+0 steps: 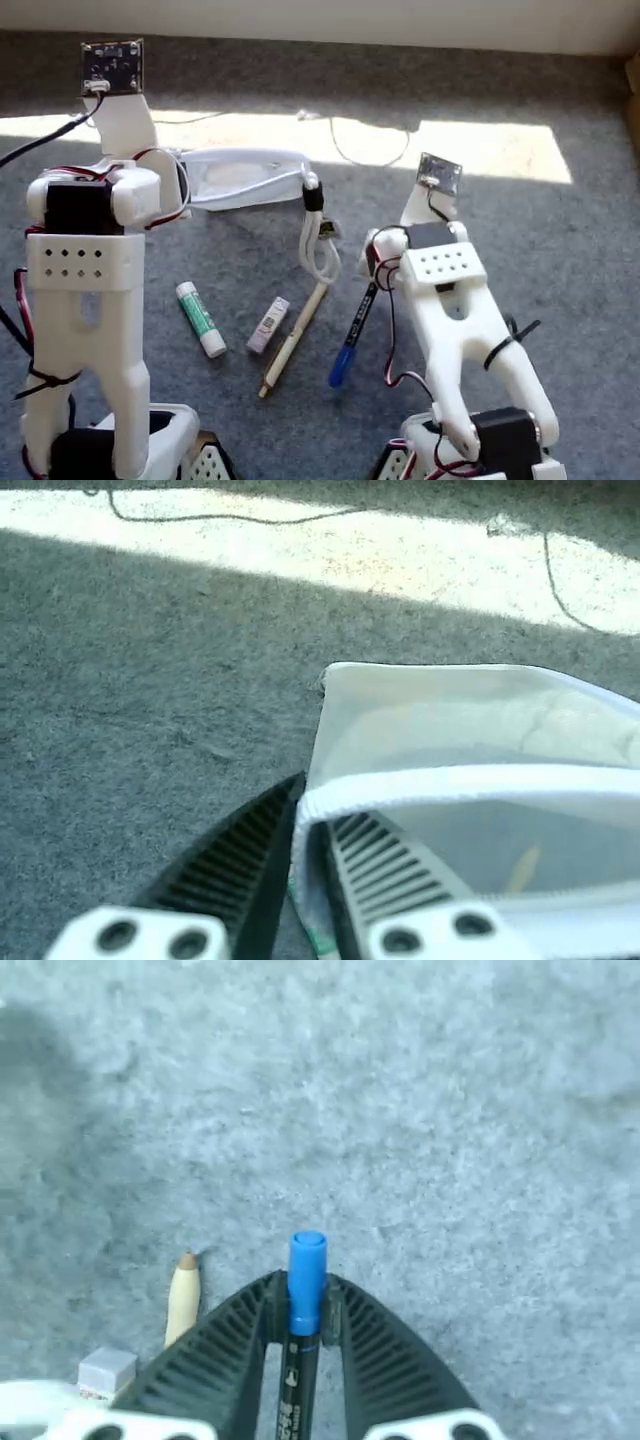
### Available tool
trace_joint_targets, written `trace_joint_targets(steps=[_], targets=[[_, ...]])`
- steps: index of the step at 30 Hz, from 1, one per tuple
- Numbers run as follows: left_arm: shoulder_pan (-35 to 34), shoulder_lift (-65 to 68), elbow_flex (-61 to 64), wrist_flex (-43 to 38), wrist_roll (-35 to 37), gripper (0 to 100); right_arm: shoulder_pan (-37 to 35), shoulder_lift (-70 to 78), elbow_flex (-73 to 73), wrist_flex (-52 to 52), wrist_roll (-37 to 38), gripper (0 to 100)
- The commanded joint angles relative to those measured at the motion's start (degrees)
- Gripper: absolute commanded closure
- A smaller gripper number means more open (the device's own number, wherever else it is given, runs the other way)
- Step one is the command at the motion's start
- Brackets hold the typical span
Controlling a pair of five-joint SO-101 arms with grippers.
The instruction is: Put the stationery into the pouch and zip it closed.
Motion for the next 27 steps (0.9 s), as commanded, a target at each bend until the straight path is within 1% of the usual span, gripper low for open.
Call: trace_joint_targets(steps=[1,6,15,23,27], targets=[[1.5,0.7,1.1,0.5,0.3,99,0.5,-8.3,0.7,0.3,2.5,99.5],[3.1,0.7,1.1,0.5,0.2,99,0.5,-18.4,3.7,0.3,5.0,99.5],[3.4,0.7,1.1,0.6,0.2,99,0.1,-35.1,5.1,0.3,7.6,99.5],[4.9,0.7,1.1,1.6,-1.8,99,0.0,-44.6,3.8,-0.8,7.7,99.5],[5.0,0.7,1.1,1.4,-1.8,99,-2.8,-46.1,0.6,-2.5,8.5,99.5]])
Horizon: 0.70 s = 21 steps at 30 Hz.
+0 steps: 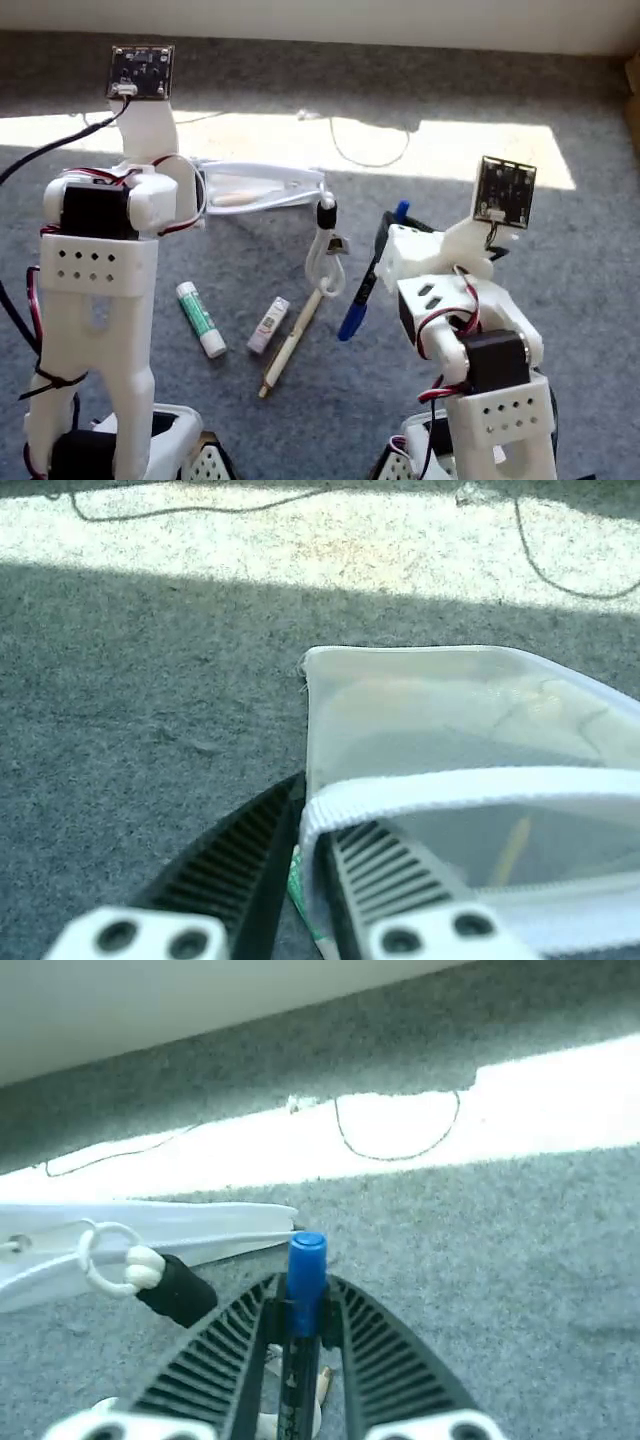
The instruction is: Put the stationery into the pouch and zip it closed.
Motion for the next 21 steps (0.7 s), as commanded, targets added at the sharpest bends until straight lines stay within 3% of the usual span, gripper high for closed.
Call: trace_joint_targets(steps=[1,12,21], targets=[[0.7,0.8,0.6,0.2,-0.5,99,-3.9,-2.0,-5.0,-2.0,2.8,99.5],[0.7,0.8,0.6,0.2,-0.5,99,-16.5,-2.0,-10.3,-19.6,13.1,99.5],[0.6,0.8,0.6,0.2,-0.5,99,-20.2,-1.9,-9.9,-37.3,17.2,99.5]])
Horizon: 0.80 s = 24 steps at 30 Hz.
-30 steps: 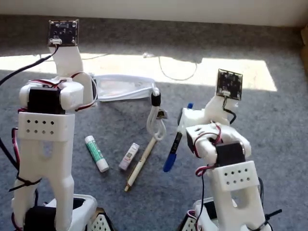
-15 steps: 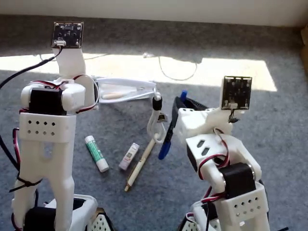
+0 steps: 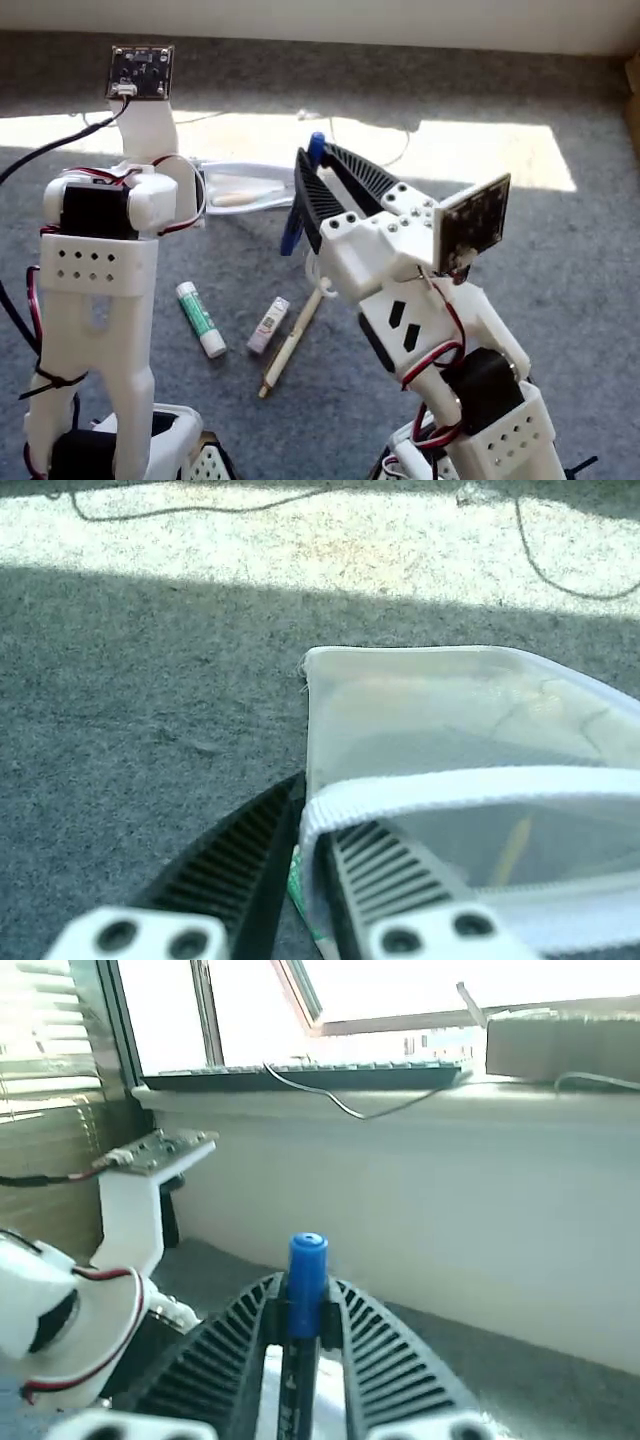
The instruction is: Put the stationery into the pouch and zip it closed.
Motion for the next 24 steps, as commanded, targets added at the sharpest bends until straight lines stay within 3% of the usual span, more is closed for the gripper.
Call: trace_joint_targets(steps=[1,6,24], targets=[[0.6,0.8,0.6,0.2,-0.4,99,-1.1,-1.2,-3.4,-9.3,2.6,99.5],[0.5,0.8,0.6,0.2,-0.5,99,-1.1,-1.2,-3.2,-17.6,3.3,99.5],[0.5,0.8,0.6,0.2,-0.5,99,-1.5,3.6,6.4,-28.0,3.5,99.5]])
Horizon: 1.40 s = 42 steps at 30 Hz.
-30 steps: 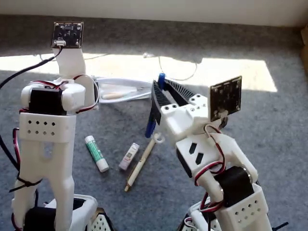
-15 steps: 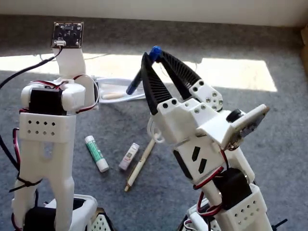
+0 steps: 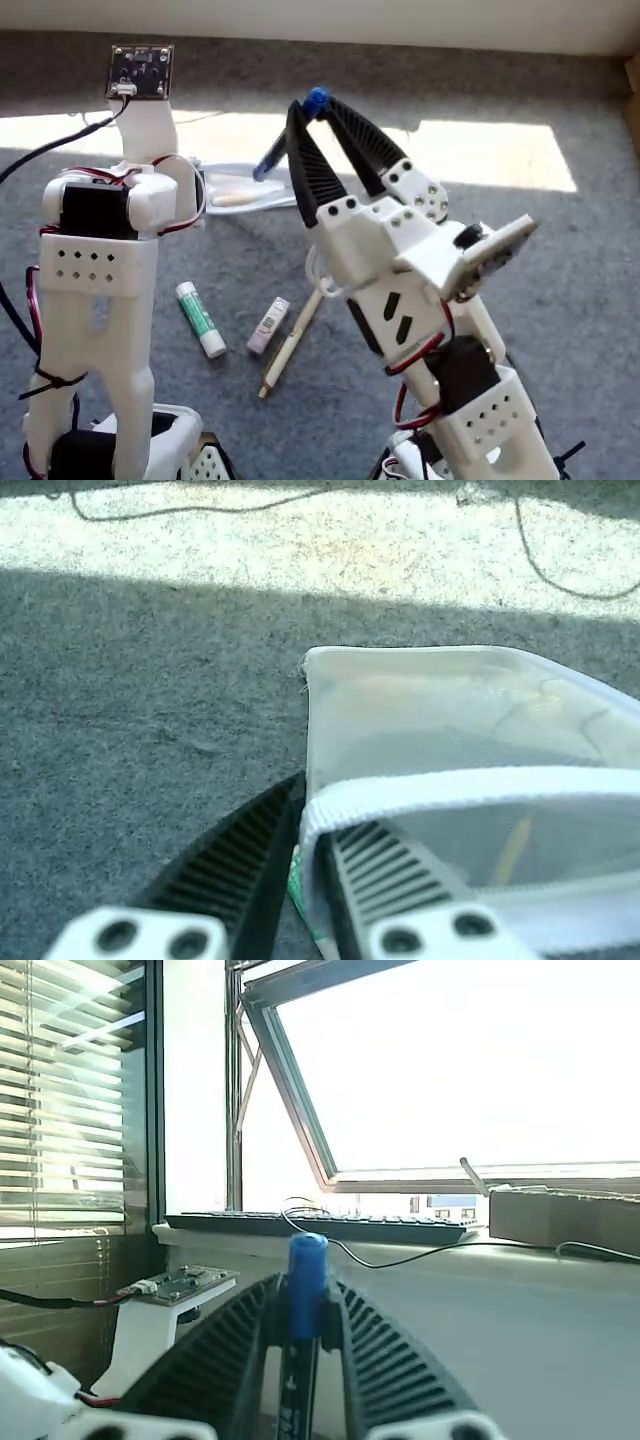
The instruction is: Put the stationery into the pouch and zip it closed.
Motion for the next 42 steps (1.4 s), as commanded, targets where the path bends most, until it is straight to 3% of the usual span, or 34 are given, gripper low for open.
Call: trace_joint_targets(steps=[1,6,11,15,21,26,38,42], targets=[[0.5,0.8,0.6,0.2,-0.5,99,-1.9,0.5,0.3,-1.7,0.9,99.5],[0.5,0.8,0.6,0.2,-0.5,99,-5.2,0.5,3.9,-1.6,1.3,99.5],[0.5,0.8,0.6,0.2,-0.5,99,-8.9,0.5,10.5,-1.7,10.5,99.5],[0.5,0.8,0.6,0.2,-0.5,99,-10.3,0.5,13.0,-1.4,11.4,98.8],[0.4,0.8,0.6,0.2,-0.5,99,-10.3,0.5,12.9,4.4,11.3,81.2],[0.4,0.8,0.6,0.2,-0.5,99,-10.1,-0.5,9.8,10.1,7.9,80.7],[-4.0,0.8,0.3,0.2,-0.4,99,-9.8,-5.7,-6.6,45.1,-5.2,80.7],[-6.1,0.8,0.0,0.2,-0.4,99,-6.3,-5.7,-8.8,55.3,-10.3,80.7]])
